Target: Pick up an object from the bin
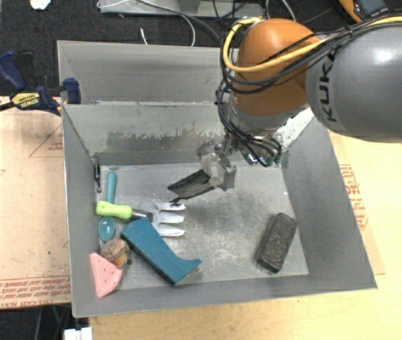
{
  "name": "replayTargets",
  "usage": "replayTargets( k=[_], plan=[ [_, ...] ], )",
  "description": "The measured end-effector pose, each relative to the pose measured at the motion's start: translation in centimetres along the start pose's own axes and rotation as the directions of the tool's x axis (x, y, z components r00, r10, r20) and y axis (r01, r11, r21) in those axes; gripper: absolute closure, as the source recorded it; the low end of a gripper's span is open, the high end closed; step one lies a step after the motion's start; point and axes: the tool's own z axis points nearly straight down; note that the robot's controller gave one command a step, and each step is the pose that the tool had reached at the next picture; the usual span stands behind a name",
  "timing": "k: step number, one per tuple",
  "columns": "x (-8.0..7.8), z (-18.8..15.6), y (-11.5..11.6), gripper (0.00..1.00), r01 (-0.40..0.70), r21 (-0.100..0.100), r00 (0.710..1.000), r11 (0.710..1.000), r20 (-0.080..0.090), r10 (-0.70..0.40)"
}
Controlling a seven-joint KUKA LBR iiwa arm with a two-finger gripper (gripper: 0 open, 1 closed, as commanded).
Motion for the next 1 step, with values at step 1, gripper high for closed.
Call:
replayTargets(
  k=[1],
  plan=[
    [-0.70, 2.47, -0.22, 1.00, 0.138, 0.007, 0.990, 0.990, 0.015, -0.138]
  ],
)
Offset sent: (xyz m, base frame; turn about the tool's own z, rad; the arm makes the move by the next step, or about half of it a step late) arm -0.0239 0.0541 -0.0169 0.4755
